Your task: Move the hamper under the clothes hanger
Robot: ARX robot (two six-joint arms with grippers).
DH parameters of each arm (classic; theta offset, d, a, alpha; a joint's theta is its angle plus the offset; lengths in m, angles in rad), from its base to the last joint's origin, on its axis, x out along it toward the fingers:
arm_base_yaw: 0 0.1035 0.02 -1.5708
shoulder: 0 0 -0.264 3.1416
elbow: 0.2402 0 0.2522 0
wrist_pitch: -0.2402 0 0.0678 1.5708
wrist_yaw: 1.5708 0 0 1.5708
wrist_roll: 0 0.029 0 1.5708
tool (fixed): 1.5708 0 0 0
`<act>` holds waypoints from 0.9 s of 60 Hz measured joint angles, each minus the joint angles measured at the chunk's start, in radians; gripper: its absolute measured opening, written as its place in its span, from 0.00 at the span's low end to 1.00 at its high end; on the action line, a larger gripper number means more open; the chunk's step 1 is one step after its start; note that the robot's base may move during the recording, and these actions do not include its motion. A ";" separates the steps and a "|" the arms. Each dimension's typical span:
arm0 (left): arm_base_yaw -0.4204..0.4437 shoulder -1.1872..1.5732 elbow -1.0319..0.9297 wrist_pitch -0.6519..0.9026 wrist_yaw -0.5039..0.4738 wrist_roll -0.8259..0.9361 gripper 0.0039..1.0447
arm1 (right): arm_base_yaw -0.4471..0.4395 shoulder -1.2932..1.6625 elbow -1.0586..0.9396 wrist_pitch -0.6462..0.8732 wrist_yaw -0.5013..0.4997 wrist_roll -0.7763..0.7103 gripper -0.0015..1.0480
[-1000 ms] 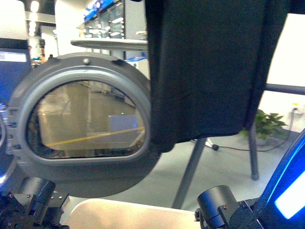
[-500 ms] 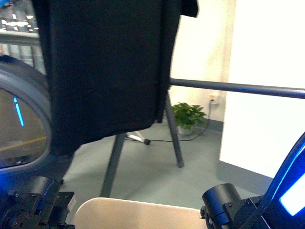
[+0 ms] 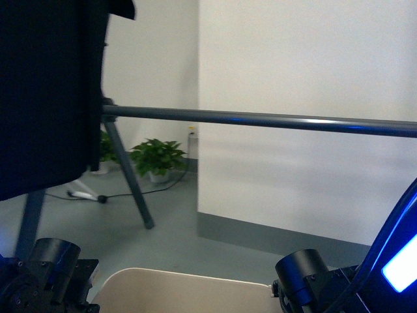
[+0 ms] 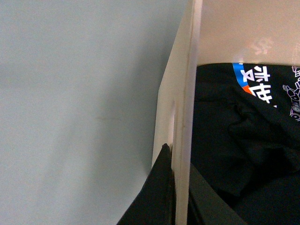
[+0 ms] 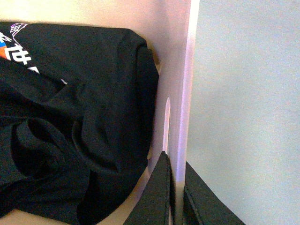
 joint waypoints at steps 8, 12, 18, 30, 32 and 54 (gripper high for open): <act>0.000 0.000 -0.001 0.000 0.000 0.000 0.03 | 0.000 0.000 0.000 0.000 0.001 0.000 0.03; 0.000 0.000 0.000 0.000 0.001 0.000 0.03 | 0.000 0.000 0.000 0.000 0.001 0.000 0.03; 0.000 0.000 -0.001 0.000 0.000 0.000 0.03 | 0.000 -0.001 0.000 0.000 0.003 -0.001 0.03; -0.011 0.000 -0.001 0.000 0.005 0.000 0.03 | -0.010 -0.001 -0.004 0.000 0.012 -0.001 0.03; -0.019 0.000 -0.001 0.000 0.009 0.000 0.03 | -0.015 -0.001 -0.004 0.000 0.017 -0.002 0.03; 0.012 0.000 -0.001 0.000 -0.011 0.000 0.03 | 0.013 -0.001 -0.005 0.000 -0.008 -0.005 0.03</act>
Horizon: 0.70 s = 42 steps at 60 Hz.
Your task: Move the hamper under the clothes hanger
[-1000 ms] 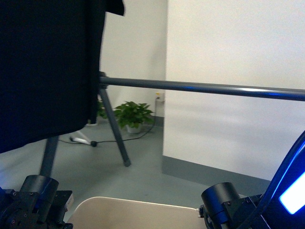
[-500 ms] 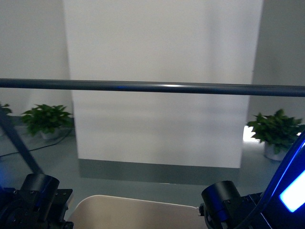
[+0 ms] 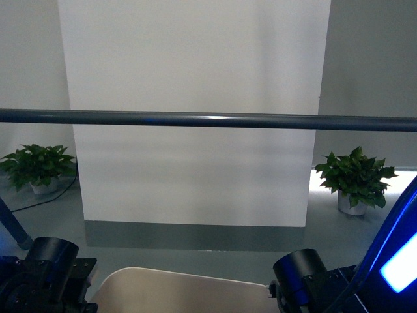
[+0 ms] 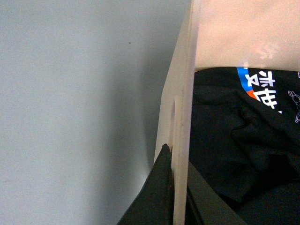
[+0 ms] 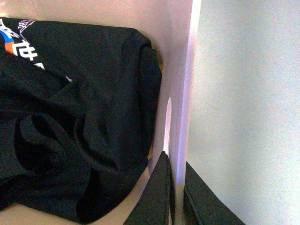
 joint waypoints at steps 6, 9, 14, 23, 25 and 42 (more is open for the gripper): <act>0.000 0.000 0.000 0.000 0.000 0.000 0.03 | 0.001 0.000 0.000 0.000 0.001 0.003 0.03; -0.003 0.000 0.000 0.000 0.002 0.000 0.03 | -0.001 0.000 0.000 0.000 0.003 0.003 0.03; -0.006 0.000 0.000 0.000 0.006 0.000 0.03 | -0.006 0.000 0.000 0.000 0.007 0.003 0.03; -0.013 0.000 0.000 0.000 0.012 0.000 0.03 | -0.014 0.000 0.000 0.000 0.012 0.003 0.03; -0.015 0.000 0.000 0.000 0.011 0.000 0.03 | -0.014 0.000 0.000 0.000 0.013 0.003 0.03; -0.015 0.000 0.000 0.000 0.010 0.000 0.03 | -0.013 0.000 0.000 0.000 0.010 0.003 0.03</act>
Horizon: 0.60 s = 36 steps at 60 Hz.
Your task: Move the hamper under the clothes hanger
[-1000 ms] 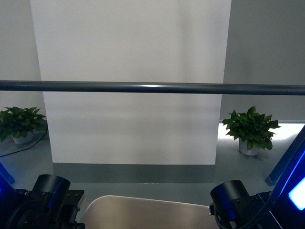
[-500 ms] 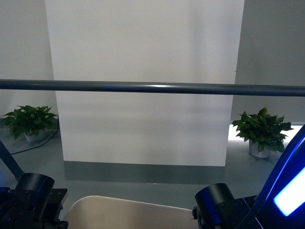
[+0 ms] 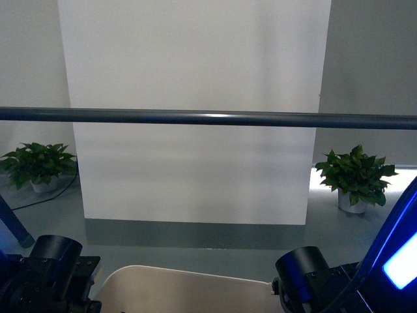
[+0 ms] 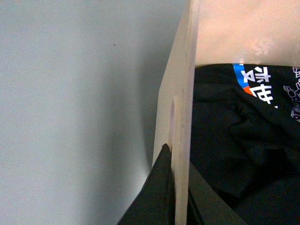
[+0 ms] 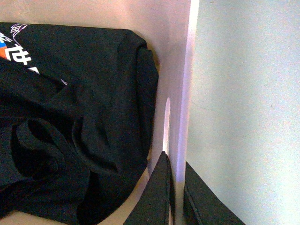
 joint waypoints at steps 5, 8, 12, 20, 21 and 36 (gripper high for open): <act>0.001 0.000 0.000 0.000 0.000 0.000 0.03 | 0.001 0.000 0.000 0.000 -0.002 0.000 0.03; 0.002 0.000 0.000 0.000 0.000 0.000 0.03 | 0.001 0.000 0.000 0.000 -0.002 0.000 0.03; 0.002 0.000 0.000 0.000 0.000 0.000 0.03 | 0.001 0.000 0.000 0.000 -0.002 0.000 0.03; 0.002 0.000 0.000 0.000 0.000 0.000 0.03 | 0.001 0.000 0.000 0.000 0.000 0.000 0.03; 0.002 0.000 0.000 0.000 0.000 0.000 0.03 | 0.001 0.000 0.000 0.000 0.000 0.000 0.03; 0.002 0.000 0.000 0.000 0.000 0.000 0.03 | 0.001 0.000 0.000 0.000 0.001 0.000 0.03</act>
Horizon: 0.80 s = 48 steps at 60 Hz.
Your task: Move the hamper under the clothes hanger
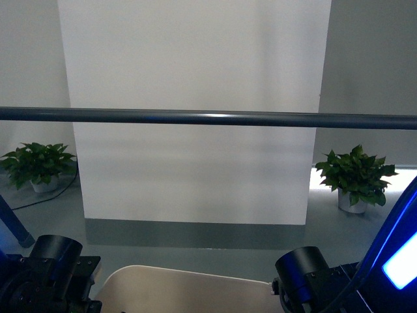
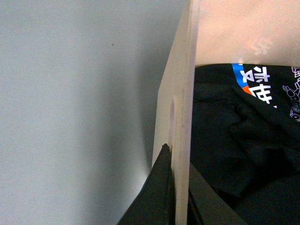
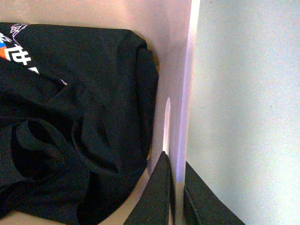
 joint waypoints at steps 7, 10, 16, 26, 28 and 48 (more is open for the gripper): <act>0.000 0.000 0.000 0.000 -0.001 0.000 0.03 | 0.000 0.000 0.000 0.000 0.000 0.000 0.03; 0.000 0.000 0.000 0.000 -0.001 0.000 0.03 | 0.000 0.000 0.000 0.000 0.000 0.000 0.03; 0.000 0.000 0.000 0.000 -0.001 0.000 0.03 | 0.000 0.000 0.000 0.000 0.000 0.000 0.03; 0.000 0.000 0.000 0.000 -0.001 0.000 0.03 | 0.000 0.000 0.000 0.000 0.000 0.000 0.03; 0.000 0.000 0.000 0.000 -0.001 0.000 0.03 | 0.000 0.000 0.000 0.000 0.000 0.000 0.03; -0.013 -0.011 -0.191 0.483 -0.039 -0.061 0.03 | 0.017 0.000 -0.087 0.261 0.135 0.093 0.03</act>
